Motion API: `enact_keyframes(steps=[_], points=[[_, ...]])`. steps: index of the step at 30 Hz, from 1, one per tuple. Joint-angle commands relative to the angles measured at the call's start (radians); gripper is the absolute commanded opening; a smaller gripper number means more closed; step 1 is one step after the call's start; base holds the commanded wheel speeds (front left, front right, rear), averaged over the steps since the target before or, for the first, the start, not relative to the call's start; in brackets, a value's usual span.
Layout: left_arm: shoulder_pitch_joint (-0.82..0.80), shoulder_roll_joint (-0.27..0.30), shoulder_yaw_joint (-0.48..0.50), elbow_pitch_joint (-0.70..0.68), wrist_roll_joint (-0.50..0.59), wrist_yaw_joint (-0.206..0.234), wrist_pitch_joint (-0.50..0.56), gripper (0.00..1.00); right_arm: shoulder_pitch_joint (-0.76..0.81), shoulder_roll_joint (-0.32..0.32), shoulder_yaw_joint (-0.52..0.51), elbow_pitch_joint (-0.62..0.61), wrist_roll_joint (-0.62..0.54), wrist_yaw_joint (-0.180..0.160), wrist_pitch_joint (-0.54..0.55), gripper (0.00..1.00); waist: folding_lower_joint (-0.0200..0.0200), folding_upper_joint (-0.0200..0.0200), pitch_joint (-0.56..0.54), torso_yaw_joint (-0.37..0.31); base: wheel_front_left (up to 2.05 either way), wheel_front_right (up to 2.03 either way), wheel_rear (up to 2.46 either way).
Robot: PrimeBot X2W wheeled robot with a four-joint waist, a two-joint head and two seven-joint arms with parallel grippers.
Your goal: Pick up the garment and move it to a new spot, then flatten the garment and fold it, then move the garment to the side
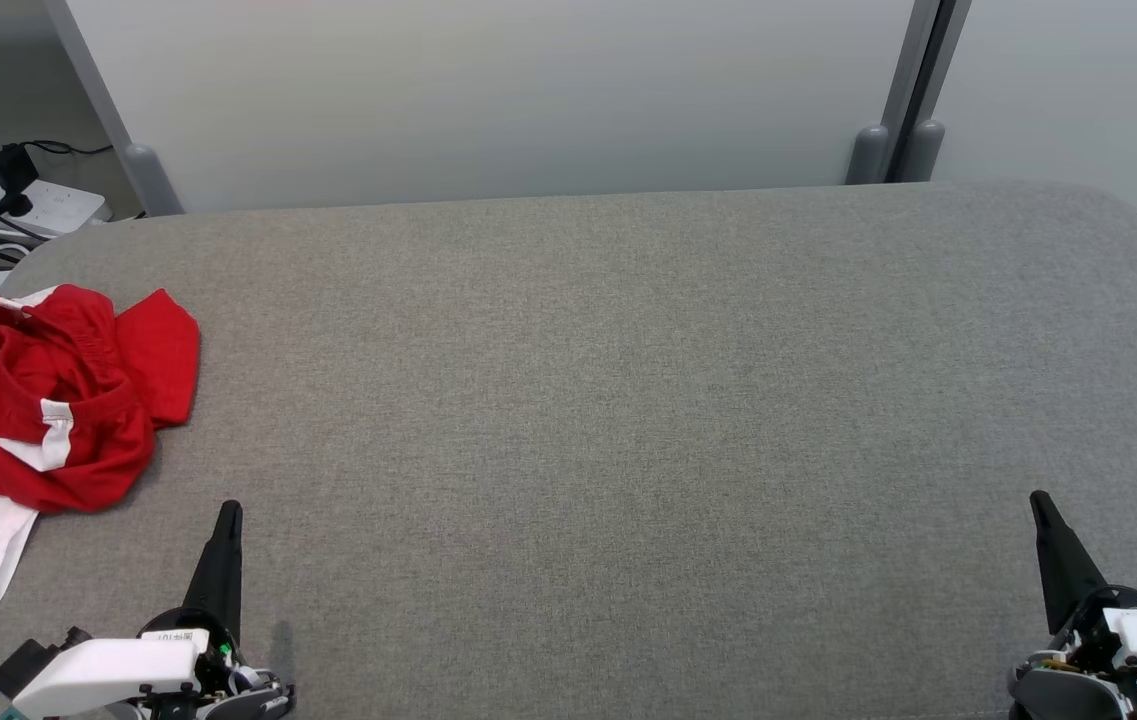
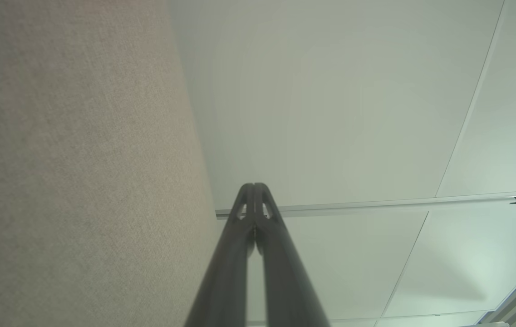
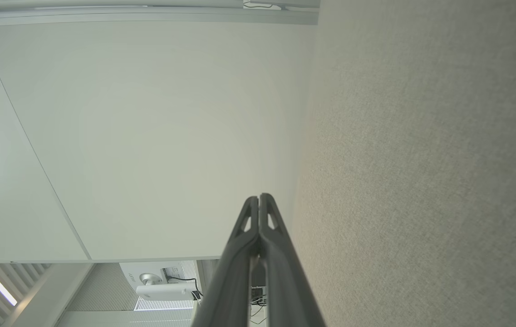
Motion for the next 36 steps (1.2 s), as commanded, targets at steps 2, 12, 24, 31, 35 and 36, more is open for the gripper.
enact_keyframes(steps=[2, 12, 24, 31, 35, 36], points=[[-0.058, 0.013, 0.033, -0.028, -0.004, -0.008, 0.006, 0.00, -0.036, -0.015, 0.024, -0.027, 0.012, 0.005, 0.007, 0.00, 0.0000, 0.0000, 0.000, 0.000, 0.00, 0.00, 0.00], [-0.058, 0.013, 0.033, -0.028, -0.004, -0.008, 0.006, 0.00, -0.036, -0.015, 0.024, -0.027, 0.012, 0.005, 0.007, 0.00, 0.0000, 0.0000, 0.000, 0.000, 0.00, 0.00, 0.00], [-0.058, 0.013, 0.033, -0.028, -0.004, -0.008, 0.006, 0.00, -0.036, -0.015, 0.024, -0.027, 0.012, 0.005, 0.007, 0.00, 0.0000, 0.0000, 0.000, 0.000, 0.00, 0.00, 0.00], [-0.058, 0.013, 0.033, -0.028, -0.004, -0.008, 0.006, 0.00, -0.036, -0.015, 0.024, -0.027, 0.012, 0.005, 0.007, 0.00, 0.0000, 0.0000, 0.000, 0.000, 0.00, 0.00, 0.00], [0.026, -0.014, -0.002, 0.037, 0.000, 0.001, -0.002, 1.00, 0.023, 0.012, 0.002, 0.036, -0.001, 0.000, 0.000, 1.00, 0.0000, 0.0000, 0.000, 0.000, 0.00, 0.00, 0.00], [0.033, -0.018, -0.002, 0.047, 0.000, 0.001, -0.002, 1.00, 0.029, 0.015, 0.003, 0.044, -0.001, 0.000, -0.001, 1.00, 0.0000, 0.0000, 0.001, 0.000, 0.00, 0.00, 0.00]])
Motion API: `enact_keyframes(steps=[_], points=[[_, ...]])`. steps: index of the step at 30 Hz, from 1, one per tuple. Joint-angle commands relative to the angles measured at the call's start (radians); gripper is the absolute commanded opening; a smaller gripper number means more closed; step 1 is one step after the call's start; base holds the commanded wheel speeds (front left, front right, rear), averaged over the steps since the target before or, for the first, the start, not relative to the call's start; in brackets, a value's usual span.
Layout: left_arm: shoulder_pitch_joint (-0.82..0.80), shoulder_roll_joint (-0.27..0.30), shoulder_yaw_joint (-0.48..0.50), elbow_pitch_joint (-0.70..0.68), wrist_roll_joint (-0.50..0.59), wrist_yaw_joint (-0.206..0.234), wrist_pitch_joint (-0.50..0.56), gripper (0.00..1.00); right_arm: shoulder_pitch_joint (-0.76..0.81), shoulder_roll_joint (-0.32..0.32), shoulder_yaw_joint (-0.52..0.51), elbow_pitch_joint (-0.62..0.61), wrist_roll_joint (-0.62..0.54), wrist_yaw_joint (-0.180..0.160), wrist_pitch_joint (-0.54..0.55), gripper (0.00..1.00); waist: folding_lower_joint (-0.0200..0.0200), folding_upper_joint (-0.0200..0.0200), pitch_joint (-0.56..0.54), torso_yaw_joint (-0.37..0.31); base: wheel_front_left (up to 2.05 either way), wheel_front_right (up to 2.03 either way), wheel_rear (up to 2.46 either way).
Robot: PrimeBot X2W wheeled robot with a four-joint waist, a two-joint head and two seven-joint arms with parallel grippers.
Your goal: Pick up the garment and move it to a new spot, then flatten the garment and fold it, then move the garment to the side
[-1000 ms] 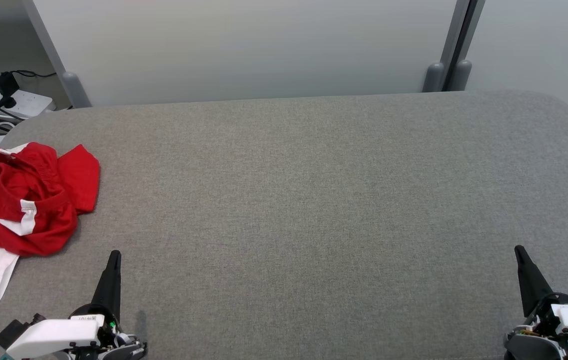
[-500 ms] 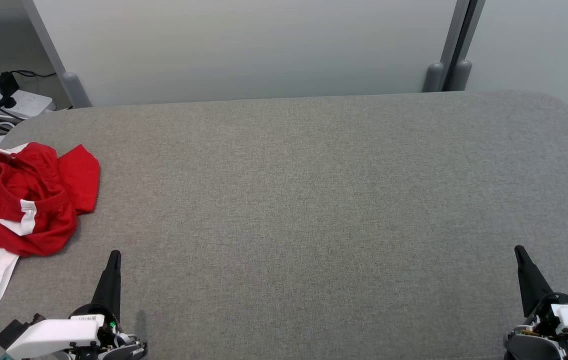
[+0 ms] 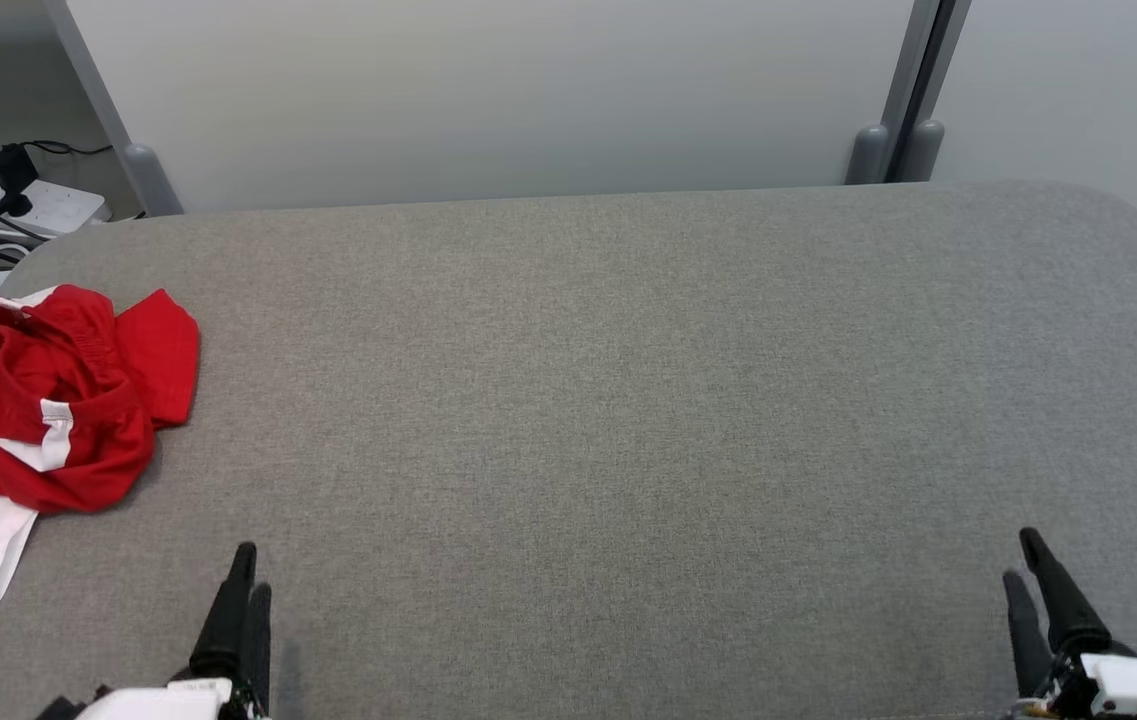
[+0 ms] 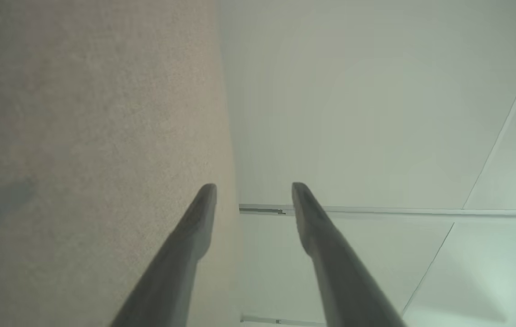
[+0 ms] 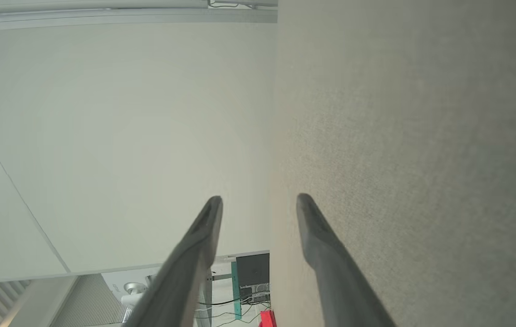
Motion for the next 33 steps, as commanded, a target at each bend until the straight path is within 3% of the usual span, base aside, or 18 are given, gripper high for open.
enact_keyframes(steps=[1, 7, 17, 33], points=[[-0.003, -0.001, -0.001, 0.004, 0.001, 0.000, -0.002, 1.00, -0.003, 0.000, 0.001, 0.002, -0.002, 0.000, -0.001, 1.00, 0.0000, 0.0000, 0.002, 0.000, 0.00, 0.00, 0.00], [-0.024, 0.002, -0.007, 0.012, 0.011, 0.000, -0.013, 1.00, -0.022, -0.008, 0.008, 0.003, -0.013, 0.000, -0.010, 1.00, 0.0022, 0.0000, 0.000, 0.000, 0.00, 0.00, 0.00], [-0.068, 0.019, -0.042, 0.036, 0.067, -0.001, -0.048, 1.00, -0.062, -0.038, 0.048, 0.019, -0.068, 0.000, -0.048, 1.00, 0.0000, 0.0000, 0.003, -0.002, 0.00, 0.00, 0.00], [-0.127, 0.024, -0.042, 0.068, 0.270, -0.002, -0.095, 1.00, -0.126, -0.065, 0.069, 0.042, -0.259, 0.001, -0.095, 1.00, 0.0000, 0.0000, 0.006, -0.004, 0.00, 0.00, 0.00]])
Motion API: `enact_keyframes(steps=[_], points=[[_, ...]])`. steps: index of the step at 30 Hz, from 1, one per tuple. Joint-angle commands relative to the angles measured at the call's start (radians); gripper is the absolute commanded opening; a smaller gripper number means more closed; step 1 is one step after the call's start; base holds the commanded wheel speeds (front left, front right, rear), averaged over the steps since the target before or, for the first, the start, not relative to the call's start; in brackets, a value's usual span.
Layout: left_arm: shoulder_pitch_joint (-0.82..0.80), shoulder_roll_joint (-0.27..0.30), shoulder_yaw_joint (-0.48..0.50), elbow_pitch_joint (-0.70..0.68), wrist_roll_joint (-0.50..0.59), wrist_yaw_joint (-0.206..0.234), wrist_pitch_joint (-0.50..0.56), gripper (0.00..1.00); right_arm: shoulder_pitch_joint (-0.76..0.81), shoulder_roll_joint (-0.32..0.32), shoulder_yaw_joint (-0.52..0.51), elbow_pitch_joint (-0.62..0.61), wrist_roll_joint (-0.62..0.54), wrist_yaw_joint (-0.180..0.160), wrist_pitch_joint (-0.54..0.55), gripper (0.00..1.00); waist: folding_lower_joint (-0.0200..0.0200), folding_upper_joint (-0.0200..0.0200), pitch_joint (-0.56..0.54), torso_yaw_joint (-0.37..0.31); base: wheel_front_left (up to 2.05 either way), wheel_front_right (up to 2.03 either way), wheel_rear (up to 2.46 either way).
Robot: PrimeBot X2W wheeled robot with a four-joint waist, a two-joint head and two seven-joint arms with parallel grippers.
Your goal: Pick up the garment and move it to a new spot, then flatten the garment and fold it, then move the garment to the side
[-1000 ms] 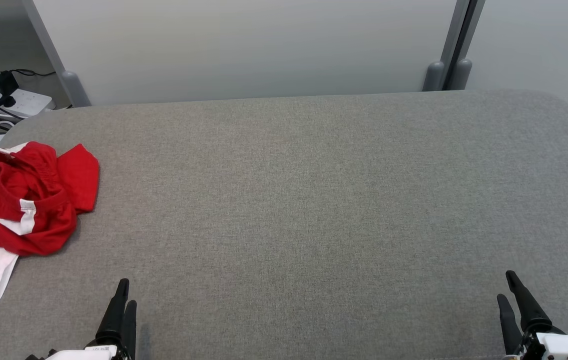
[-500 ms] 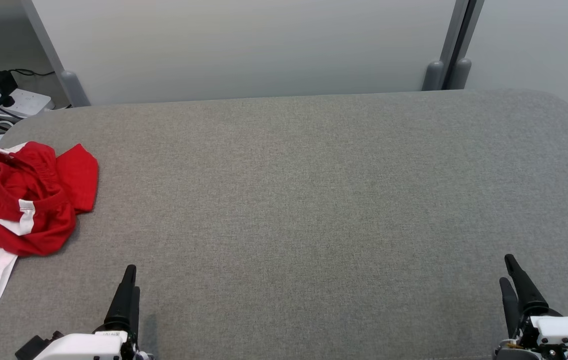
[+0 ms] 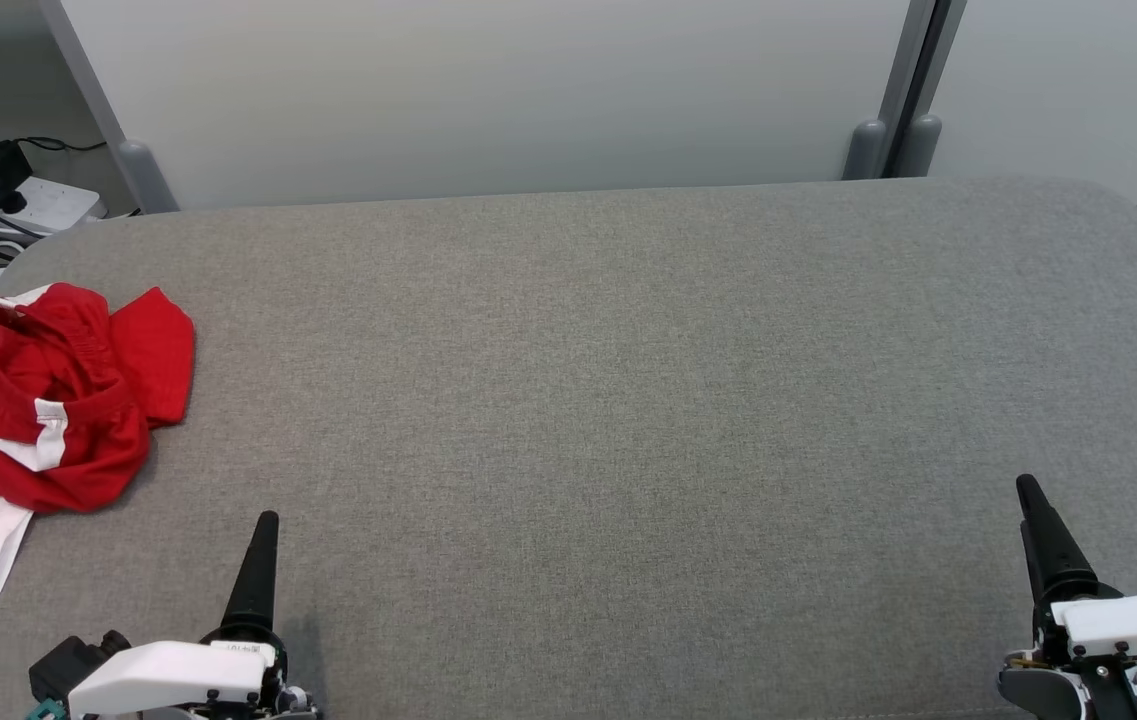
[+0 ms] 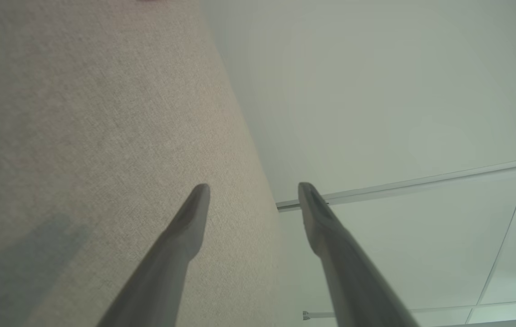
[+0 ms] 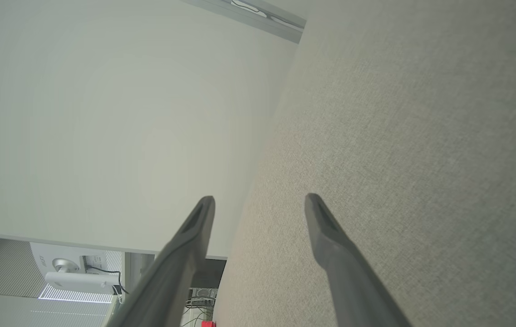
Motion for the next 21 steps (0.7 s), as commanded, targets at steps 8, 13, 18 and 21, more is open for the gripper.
enact_keyframes(steps=[8, 13, 18, 21], points=[[-0.095, 0.020, 0.005, -0.003, 0.157, -0.003, -0.030, 1.00, -0.083, -0.031, 0.023, -0.014, -0.121, 0.004, -0.036, 1.00, -0.0002, 0.0000, 0.002, 0.000, 0.00, 0.00, 0.00], [-0.111, 0.021, 0.000, 0.007, 0.229, -0.004, -0.045, 1.00, -0.100, -0.037, 0.032, -0.004, -0.182, 0.005, -0.051, 1.00, -0.0002, 0.0000, 0.001, -0.001, 0.00, 0.00, 0.00], [-0.124, 0.023, -0.003, 0.015, 0.293, -0.004, -0.057, 1.00, -0.116, -0.046, 0.043, 0.012, -0.236, 0.005, -0.062, 1.00, -0.0002, 0.0000, 0.002, -0.001, 0.00, 0.00, 0.00], [-0.135, 0.023, -0.002, 0.025, 0.342, -0.004, -0.066, 1.00, -0.129, -0.051, 0.050, 0.023, -0.275, 0.005, -0.071, 1.00, -0.0002, 0.0000, 0.002, -0.001, 0.00, 0.00, 0.00]])
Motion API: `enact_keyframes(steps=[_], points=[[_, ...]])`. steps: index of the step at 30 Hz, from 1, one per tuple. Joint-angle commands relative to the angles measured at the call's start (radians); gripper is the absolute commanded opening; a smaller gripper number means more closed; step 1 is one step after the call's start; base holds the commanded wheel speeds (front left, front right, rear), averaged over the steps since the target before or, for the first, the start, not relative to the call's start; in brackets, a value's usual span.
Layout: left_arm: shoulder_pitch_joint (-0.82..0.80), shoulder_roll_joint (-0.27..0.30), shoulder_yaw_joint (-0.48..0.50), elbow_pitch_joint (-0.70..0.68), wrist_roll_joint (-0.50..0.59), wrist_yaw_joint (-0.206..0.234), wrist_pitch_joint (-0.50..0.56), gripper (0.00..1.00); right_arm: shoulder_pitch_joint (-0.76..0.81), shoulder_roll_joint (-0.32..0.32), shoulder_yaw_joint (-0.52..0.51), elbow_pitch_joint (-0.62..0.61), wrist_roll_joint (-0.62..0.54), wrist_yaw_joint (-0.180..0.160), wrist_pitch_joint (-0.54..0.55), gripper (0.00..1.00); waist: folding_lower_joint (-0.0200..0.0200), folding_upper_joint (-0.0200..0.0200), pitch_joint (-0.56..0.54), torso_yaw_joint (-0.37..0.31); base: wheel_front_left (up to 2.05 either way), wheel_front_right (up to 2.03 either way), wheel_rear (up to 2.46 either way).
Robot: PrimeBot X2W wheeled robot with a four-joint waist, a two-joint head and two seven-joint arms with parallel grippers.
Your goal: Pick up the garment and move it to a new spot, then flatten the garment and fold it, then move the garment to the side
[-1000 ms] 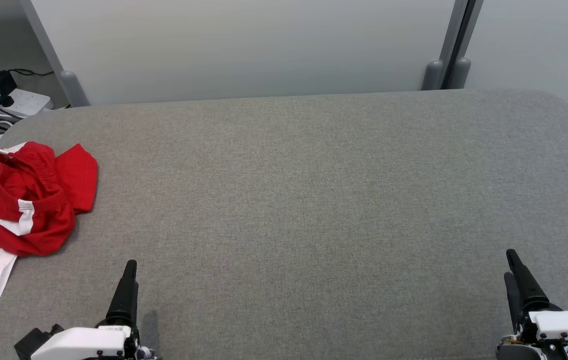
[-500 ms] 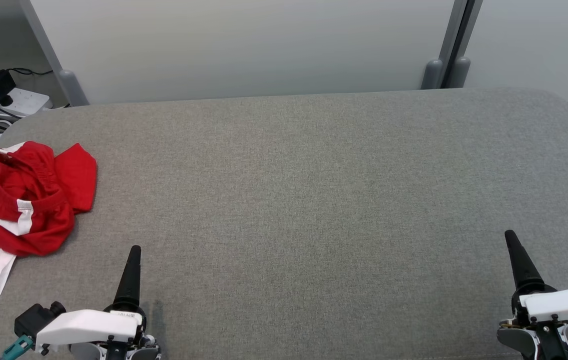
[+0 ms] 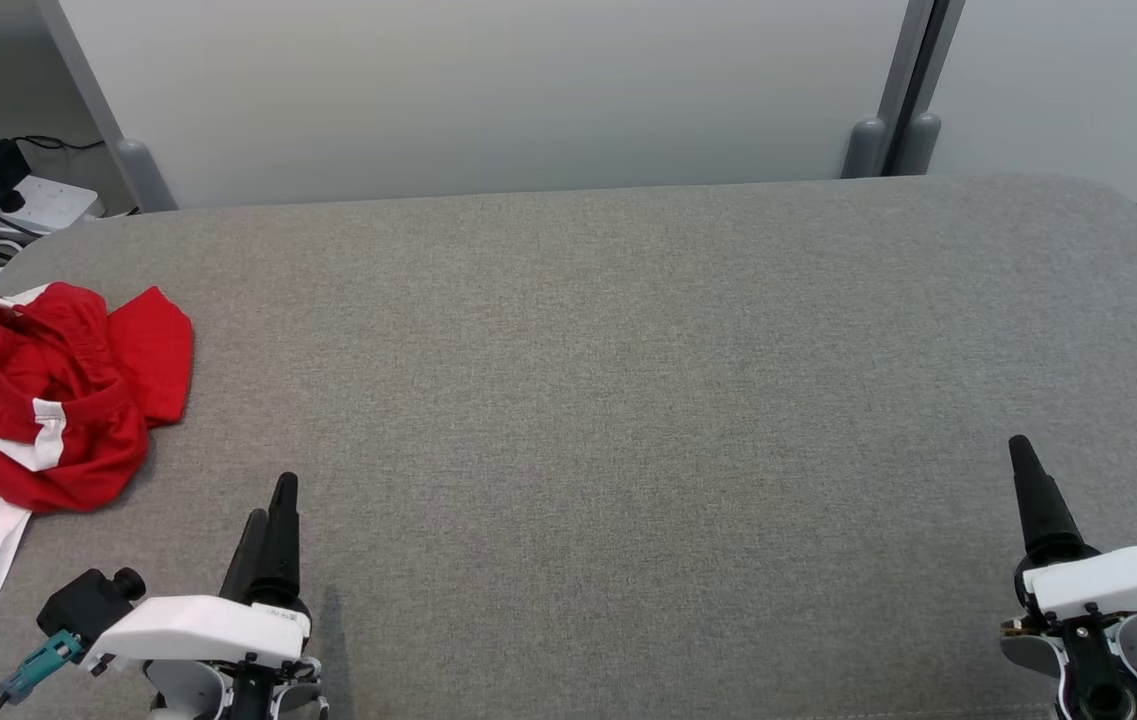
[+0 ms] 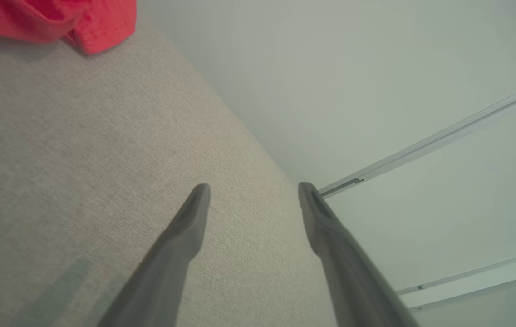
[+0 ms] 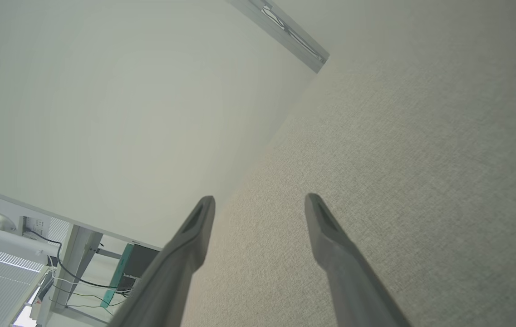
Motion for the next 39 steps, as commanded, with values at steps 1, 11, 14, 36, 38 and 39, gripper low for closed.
enact_keyframes(steps=[1, 11, 14, 36, 38, 39], points=[[-0.060, 0.020, 0.013, -0.015, 0.030, -0.004, -0.013, 1.00, -0.056, -0.019, 0.016, -0.017, -0.027, 0.005, -0.013, 1.00, -0.0001, 0.0000, 0.000, 0.000, 0.00, 0.00, 0.00], [-0.089, 0.022, 0.012, 0.006, 0.194, 0.003, -0.043, 1.00, -0.099, -0.034, 0.039, 0.021, -0.152, 0.005, -0.043, 1.00, -0.0001, 0.0000, 0.002, -0.002, 0.00, 0.00, 0.00], [-0.097, 0.024, 0.010, 0.011, 0.243, 0.008, -0.051, 1.00, -0.112, -0.039, 0.045, 0.032, -0.187, 0.005, -0.052, 1.00, -0.0001, 0.0000, 0.002, -0.003, 0.00, 0.00, 0.00], [-0.169, 0.033, 0.003, 0.069, 0.550, 0.041, -0.119, 1.00, -0.204, -0.073, 0.106, 0.096, -0.427, 0.006, -0.119, 1.00, -0.0001, 0.0000, 0.003, -0.011, 0.00, 0.00, 0.00], [-0.171, 0.033, 0.002, 0.070, 0.564, 0.044, -0.122, 1.00, -0.208, -0.074, 0.110, 0.099, -0.437, 0.006, -0.122, 1.00, -0.0001, 0.0000, 0.003, -0.012, 0.00, 0.00, 0.00], [-0.174, 0.033, 0.002, 0.071, 0.578, 0.047, -0.125, 1.00, -0.212, -0.076, 0.115, 0.104, -0.447, 0.006, -0.125, 1.00, -0.0001, 0.0000, 0.003, -0.012, 0.00, 0.00, 0.00]])
